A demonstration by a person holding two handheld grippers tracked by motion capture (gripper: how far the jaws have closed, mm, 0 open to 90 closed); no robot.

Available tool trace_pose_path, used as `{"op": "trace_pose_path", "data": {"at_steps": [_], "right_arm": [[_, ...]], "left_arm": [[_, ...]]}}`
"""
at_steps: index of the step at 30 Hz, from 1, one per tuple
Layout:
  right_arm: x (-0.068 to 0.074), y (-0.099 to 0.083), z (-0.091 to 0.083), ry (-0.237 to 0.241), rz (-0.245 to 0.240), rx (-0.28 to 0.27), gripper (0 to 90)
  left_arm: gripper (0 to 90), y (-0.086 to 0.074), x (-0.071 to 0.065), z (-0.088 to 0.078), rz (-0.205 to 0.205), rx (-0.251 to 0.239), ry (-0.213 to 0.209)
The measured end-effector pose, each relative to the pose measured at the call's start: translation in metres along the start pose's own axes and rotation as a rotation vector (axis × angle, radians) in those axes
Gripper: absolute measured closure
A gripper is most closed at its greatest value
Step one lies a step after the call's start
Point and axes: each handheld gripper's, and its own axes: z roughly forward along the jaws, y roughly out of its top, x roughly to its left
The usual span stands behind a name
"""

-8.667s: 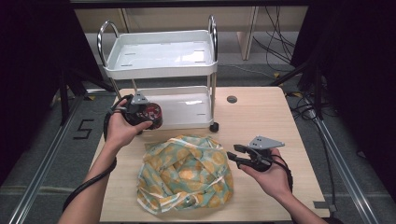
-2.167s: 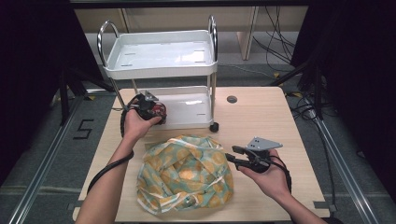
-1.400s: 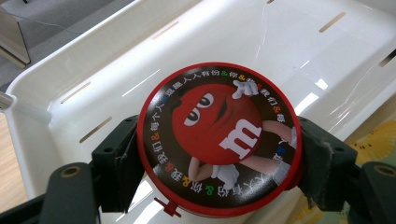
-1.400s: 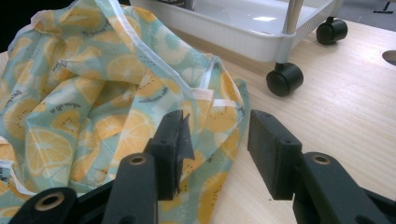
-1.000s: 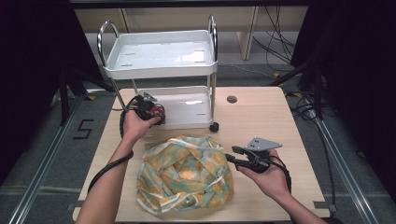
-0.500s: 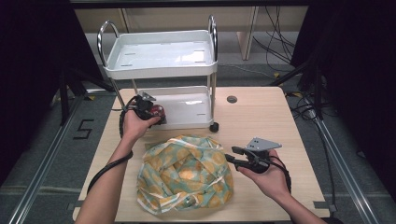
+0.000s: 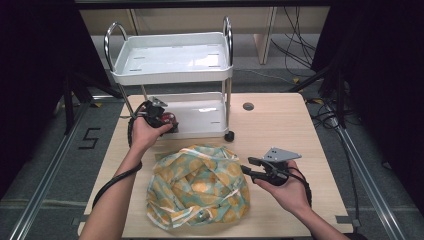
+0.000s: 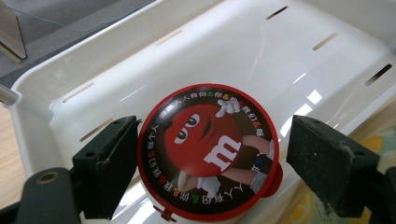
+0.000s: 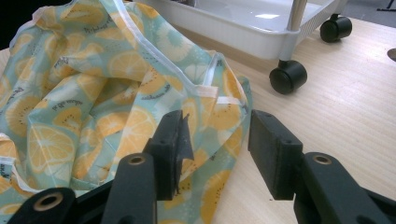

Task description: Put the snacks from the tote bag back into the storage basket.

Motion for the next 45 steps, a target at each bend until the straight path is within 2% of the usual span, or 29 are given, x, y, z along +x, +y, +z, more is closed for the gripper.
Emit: {"op": "trace_pose_path", "data": {"at_steps": [2, 3, 5, 8, 9, 13, 14, 15, 17, 18, 19, 21, 22, 24, 25, 27, 28, 31, 32, 33, 34, 35, 38, 40, 41, 42, 43, 44, 45], "right_arm": [[-0.003, 0.000, 0.001, -0.014, -0.042, -0.014, 56.1], [-0.003, 0.000, 0.001, -0.016, -0.051, -0.017, 56.1], [-0.002, 0.000, 0.002, -0.001, -0.038, -0.013, 56.1], [-0.002, 0.000, 0.001, -0.007, -0.038, -0.012, 56.1], [-0.002, 0.000, 0.001, -0.018, -0.052, -0.017, 56.1], [-0.002, 0.000, 0.001, -0.009, -0.035, -0.018, 56.1], [0.000, 0.000, 0.001, -0.012, 0.002, -0.014, 56.1], [0.000, 0.000, 0.001, -0.014, -0.009, -0.015, 56.1], [-0.001, 0.000, 0.002, -0.015, -0.018, -0.020, 56.1], [-0.002, 0.000, 0.002, -0.005, -0.032, -0.016, 56.1], [-0.002, 0.000, 0.001, -0.007, -0.036, -0.015, 56.1], [-0.002, 0.000, 0.001, -0.008, -0.036, -0.016, 56.1], [-0.003, 0.000, 0.001, -0.020, -0.046, -0.017, 56.1], [0.000, 0.000, 0.000, -0.011, 0.002, -0.013, 56.1], [0.000, 0.000, 0.000, -0.011, 0.002, -0.011, 56.1], [0.000, 0.000, 0.000, -0.011, 0.002, -0.011, 56.1], [0.000, 0.000, 0.000, -0.011, 0.002, -0.011, 56.1], [0.000, 0.000, 0.001, -0.014, -0.005, -0.017, 56.1], [0.000, 0.000, 0.000, -0.012, 0.000, -0.013, 56.1], [0.000, 0.000, 0.000, -0.010, 0.003, -0.014, 56.0], [0.000, 0.000, 0.000, -0.010, 0.003, -0.014, 56.0], [0.000, 0.000, 0.000, -0.013, 0.002, -0.015, 56.0], [0.000, 0.000, 0.000, -0.013, 0.002, -0.015, 56.0], [0.001, 0.000, 0.000, -0.011, 0.013, -0.013, 56.0], [0.000, 0.000, 0.000, -0.012, -0.003, -0.019, 55.9], [0.000, 0.000, 0.000, -0.012, -0.001, -0.017, 55.9], [0.000, 0.000, 0.000, -0.012, -0.001, -0.017, 55.9], [0.000, 0.000, 0.000, -0.013, -0.001, -0.018, 55.9], [0.000, 0.000, 0.001, -0.013, 0.002, -0.028, 55.9]], "left_arm": [[16.5, 0.000, -0.001, -0.003, -0.005, 0.011, 0.006], [16.5, 0.001, 0.002, -0.004, 0.051, 0.008, 0.020], [16.4, 0.000, 0.001, -0.004, 0.043, -0.003, 0.012], [16.4, -0.001, 0.002, -0.007, 0.067, 0.006, 0.008], [16.4, -0.001, 0.002, -0.008, 0.062, 0.000, 0.014], [16.5, -0.002, 0.002, -0.011, 0.066, -0.004, 0.021], [16.5, -0.002, 0.002, -0.013, 0.065, -0.006, 0.023], [16.5, -0.002, 0.000, -0.014, 0.053, -0.008, 0.021], [16.5, -0.002, 0.000, -0.017, 0.070, -0.001, 0.023], [16.5, -0.004, -0.004, -0.019, 0.016, 0.005, 0.028], [16.6, -0.004, -0.004, -0.020, 0.027, -0.004, 0.028], [16.7, -0.005, -0.005, -0.021, 0.009, -0.003, 0.029], [16.7, -0.004, -0.004, -0.026, 0.056, -0.004, 0.037], [16.9, -0.005, -0.005, -0.030, 0.059, -0.009, 0.039], [17.0, -0.005, -0.005, -0.032, 0.067, -0.012, 0.039], [17.3, -0.007, -0.009, -0.037, 0.051, -0.014, 0.040], [17.3, -0.007, -0.009, -0.038, 0.064, -0.017, 0.036], [18.4, -0.010, -0.013, -0.046, 0.056, -0.033, 0.030], [18.5, -0.011, -0.012, -0.048, 0.073, -0.041, 0.024], [18.5, -0.013, -0.015, -0.049, 0.046, -0.055, 0.025], [18.5, -0.013, -0.015, -0.049, 0.046, -0.055, 0.025], [18.5, -0.016, -0.015, -0.052, 0.066, -0.045, 0.020], [18.5, -0.018, -0.018, -0.056, 0.058, -0.065, 0.023], [18.6, -0.019, -0.018, -0.059, 0.076, -0.061, 0.013], [18.5, -0.019, -0.022, -0.061, 0.056, -0.082, 0.010], [18.5, -0.020, -0.023, -0.063, 0.068, -0.080, 0.008], [18.6, -0.022, -0.027, -0.067, 0.025, -0.048, 0.008], [18.6, -0.023, -0.030, -0.068, -0.001, -0.060, 0.012], [18.6, -0.023, -0.031, -0.068, -0.006, -0.069, 0.004]]}}
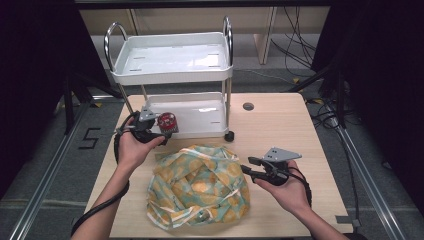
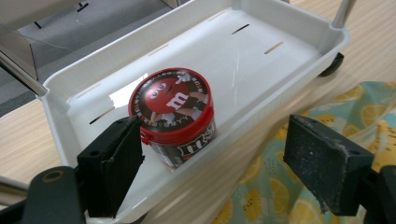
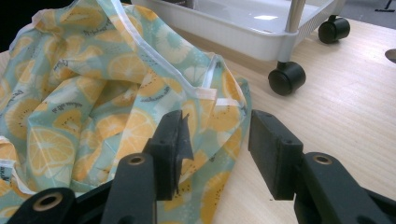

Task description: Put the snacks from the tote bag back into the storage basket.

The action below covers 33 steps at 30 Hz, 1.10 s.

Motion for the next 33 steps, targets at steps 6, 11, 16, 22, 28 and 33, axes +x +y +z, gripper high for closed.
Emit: {"op": "trace_pose_path", "data": {"at_steps": [6, 11, 16, 22, 28, 33], "right_arm": [[-0.001, 0.000, 0.000, -0.004, -0.012, 0.000, 55.9], [-0.001, 0.000, 0.000, -0.006, -0.013, -0.002, 55.9], [0.000, 0.001, -0.001, -0.001, -0.015, 0.004, 55.9], [-0.001, 0.001, 0.000, -0.001, -0.023, -0.002, 55.9], [-0.002, 0.001, -0.001, -0.009, -0.036, -0.001, 55.9], [-0.002, 0.001, 0.000, 0.008, -0.029, -0.001, 55.9]], "left_arm": [[18.7, -0.005, -0.006, -0.009, 0.018, -0.006, -0.010], [18.8, -0.016, -0.011, -0.017, 0.025, -0.022, -0.023], [18.7, -0.024, -0.015, -0.024, 0.040, -0.014, -0.030], [18.8, -0.031, -0.016, -0.029, 0.063, -0.002, -0.024], [18.8, -0.037, -0.020, -0.033, 0.035, -0.021, -0.012], [18.8, -0.041, -0.022, -0.034, 0.015, -0.040, -0.004]]}}
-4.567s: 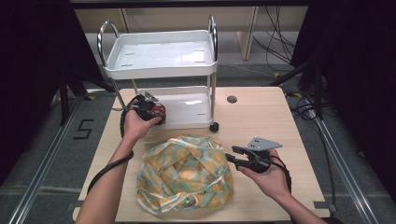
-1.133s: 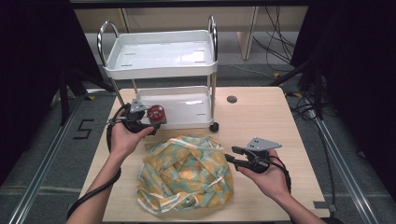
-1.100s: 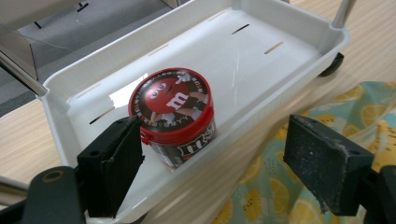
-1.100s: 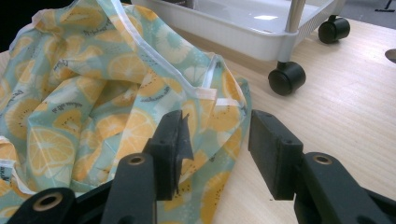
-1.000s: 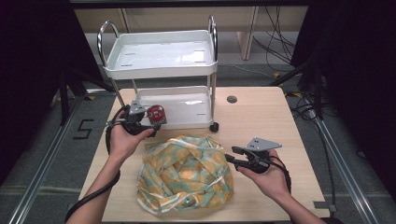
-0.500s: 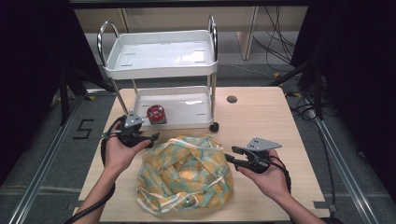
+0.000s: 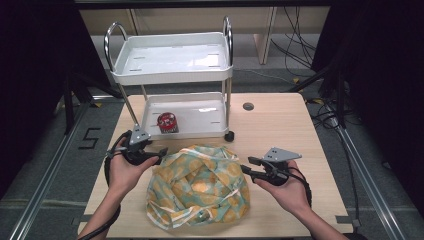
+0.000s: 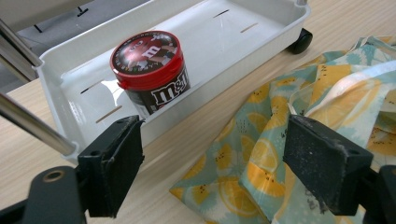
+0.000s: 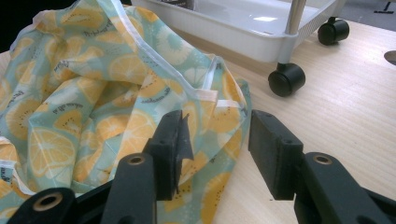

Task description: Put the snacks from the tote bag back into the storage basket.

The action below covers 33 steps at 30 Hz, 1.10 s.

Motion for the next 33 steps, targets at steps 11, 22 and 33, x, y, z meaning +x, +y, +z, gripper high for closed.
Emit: {"op": "trace_pose_path", "data": {"at_steps": [11, 22, 33], "right_arm": [[0.000, 0.000, -0.001, -0.021, -0.017, -0.001, 55.9], [0.000, 0.000, -0.001, -0.015, -0.010, 0.001, 55.9], [0.000, 0.000, -0.001, -0.009, -0.007, 0.003, 55.4]], "left_arm": [[19.4, -0.016, -0.009, -0.009, -0.058, -0.011, 0.057], [19.4, -0.029, -0.015, -0.016, -0.057, 0.000, 0.034], [20.6, -0.053, -0.024, -0.016, -0.123, -0.010, 0.012]]}}
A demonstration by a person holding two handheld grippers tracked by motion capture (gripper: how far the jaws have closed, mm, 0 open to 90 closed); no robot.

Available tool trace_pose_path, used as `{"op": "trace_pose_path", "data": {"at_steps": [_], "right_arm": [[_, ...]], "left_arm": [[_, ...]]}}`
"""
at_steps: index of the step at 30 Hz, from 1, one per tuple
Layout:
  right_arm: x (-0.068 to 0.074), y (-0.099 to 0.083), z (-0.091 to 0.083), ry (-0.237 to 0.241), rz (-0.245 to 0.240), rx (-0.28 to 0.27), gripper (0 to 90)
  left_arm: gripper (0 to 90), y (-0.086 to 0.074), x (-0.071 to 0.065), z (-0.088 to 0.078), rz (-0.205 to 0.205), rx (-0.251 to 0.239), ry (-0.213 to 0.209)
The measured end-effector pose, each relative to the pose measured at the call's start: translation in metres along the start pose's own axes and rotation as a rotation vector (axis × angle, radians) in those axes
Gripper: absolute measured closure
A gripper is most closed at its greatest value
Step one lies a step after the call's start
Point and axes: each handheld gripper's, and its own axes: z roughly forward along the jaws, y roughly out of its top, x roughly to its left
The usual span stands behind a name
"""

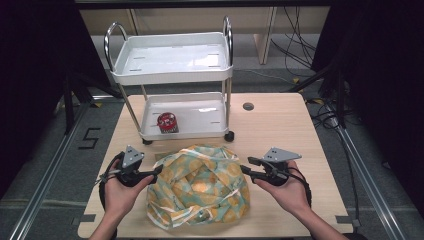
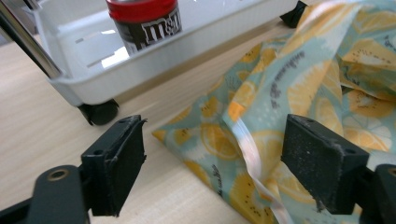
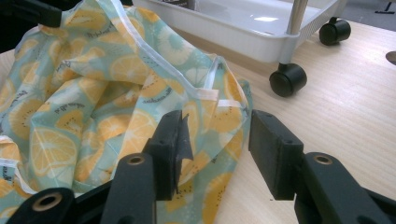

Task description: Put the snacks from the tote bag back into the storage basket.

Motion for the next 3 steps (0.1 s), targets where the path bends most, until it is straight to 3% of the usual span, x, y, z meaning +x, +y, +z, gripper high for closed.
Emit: {"op": "trace_pose_path", "data": {"at_steps": [2, 3], "right_arm": [[-0.0003, -0.0003, 0.0011, 0.014, 0.003, -0.010, 55.2], [-0.0006, 0.0002, -0.0003, 0.006, 0.006, -0.007, 55.0]], "left_arm": [[21.0, -0.0015, 0.0003, -0.0012, 0.014, 0.012, -0.008], [21.0, -0.0025, -0.0022, -0.0018, -0.003, -0.005, -0.014]]}}
